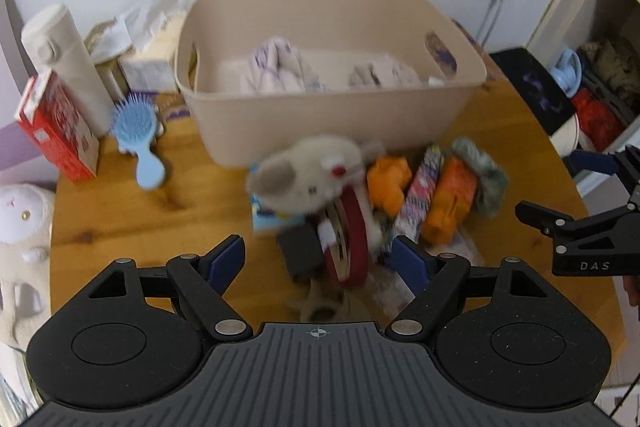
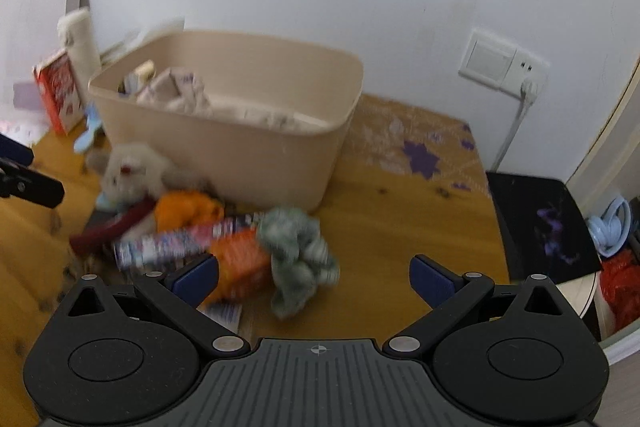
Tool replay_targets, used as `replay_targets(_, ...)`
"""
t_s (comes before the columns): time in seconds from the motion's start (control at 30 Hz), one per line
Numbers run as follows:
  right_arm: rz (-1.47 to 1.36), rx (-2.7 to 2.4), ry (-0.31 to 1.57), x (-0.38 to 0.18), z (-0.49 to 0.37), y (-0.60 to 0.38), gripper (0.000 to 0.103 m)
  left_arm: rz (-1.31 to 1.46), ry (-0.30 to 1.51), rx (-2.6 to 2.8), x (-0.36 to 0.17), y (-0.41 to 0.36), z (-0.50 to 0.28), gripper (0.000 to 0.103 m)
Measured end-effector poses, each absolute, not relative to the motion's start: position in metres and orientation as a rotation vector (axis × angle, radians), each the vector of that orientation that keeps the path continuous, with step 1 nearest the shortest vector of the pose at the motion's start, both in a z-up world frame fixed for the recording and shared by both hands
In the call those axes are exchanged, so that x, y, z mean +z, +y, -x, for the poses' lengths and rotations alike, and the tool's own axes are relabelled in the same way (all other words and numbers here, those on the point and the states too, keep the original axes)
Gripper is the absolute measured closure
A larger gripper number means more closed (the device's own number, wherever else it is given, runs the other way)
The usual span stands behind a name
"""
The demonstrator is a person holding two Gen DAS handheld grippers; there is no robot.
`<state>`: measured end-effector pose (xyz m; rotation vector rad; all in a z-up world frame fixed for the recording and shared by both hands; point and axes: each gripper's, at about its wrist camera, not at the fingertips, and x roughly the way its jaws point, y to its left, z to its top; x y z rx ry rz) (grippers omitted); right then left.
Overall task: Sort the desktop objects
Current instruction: 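Reach the left tool to the brown hair clip while the right tool reaches the green scrunchie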
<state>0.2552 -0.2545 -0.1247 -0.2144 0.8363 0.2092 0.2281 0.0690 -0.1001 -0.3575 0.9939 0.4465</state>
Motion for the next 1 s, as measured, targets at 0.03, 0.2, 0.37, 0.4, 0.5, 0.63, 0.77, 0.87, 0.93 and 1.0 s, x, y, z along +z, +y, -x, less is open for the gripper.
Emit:
replay_targets(0.03, 0.223, 0.217, 0.847, -0.128, -0.253, -0.254, 0.0, 0.362, 1.003, 0.443, -0.103, 0.067, -0.226, 0.021)
replay_targets(0.2, 0.291, 0.267, 0.875, -0.14, -0.243, -0.25, 0.0, 0.41, 1.053, 0.434, -0.121, 0.058, -0.218, 0.021)
replay_targets(0.37, 0.372, 0.299, 0.875, -0.153, -0.24, -0.244, 0.0, 0.443, 1.1, 0.423, -0.138, 0.05, -0.214, 0.021)
replay_targets(0.4, 0.379, 0.306, 0.872, -0.155, -0.24, -0.244, 0.0, 0.455, 1.105, 0.426, -0.142, 0.049, -0.213, 0.021)
replay_targets(0.5, 0.394, 0.318, 0.865, -0.161, -0.241, -0.244, 0.0, 0.499, 1.115, 0.44, -0.152, 0.045, -0.212, 0.021)
replay_targets(0.63, 0.412, 0.327, 0.85, -0.167, -0.245, -0.243, 0.0, 0.556, 1.13, 0.469, -0.165, 0.043, -0.212, 0.021)
replay_targets(0.77, 0.456, 0.334, 0.829, -0.173, -0.251, -0.24, 0.0, 0.593, 1.134, 0.505, -0.174, 0.045, -0.215, 0.021)
replay_targets(0.87, 0.494, 0.344, 0.82, -0.178, -0.257, -0.239, 0.0, 0.625, 1.125, 0.536, -0.179, 0.048, -0.219, 0.021)
replay_targets(0.93, 0.514, 0.354, 0.818, -0.181, -0.261, -0.238, 0.0, 0.653, 1.118, 0.556, -0.182, 0.051, -0.221, 0.021)
replay_targets(1.0, 0.526, 0.365, 0.818, -0.184, -0.266, -0.237, 0.0, 0.675, 1.123, 0.567, -0.186, 0.053, -0.224, 0.021)
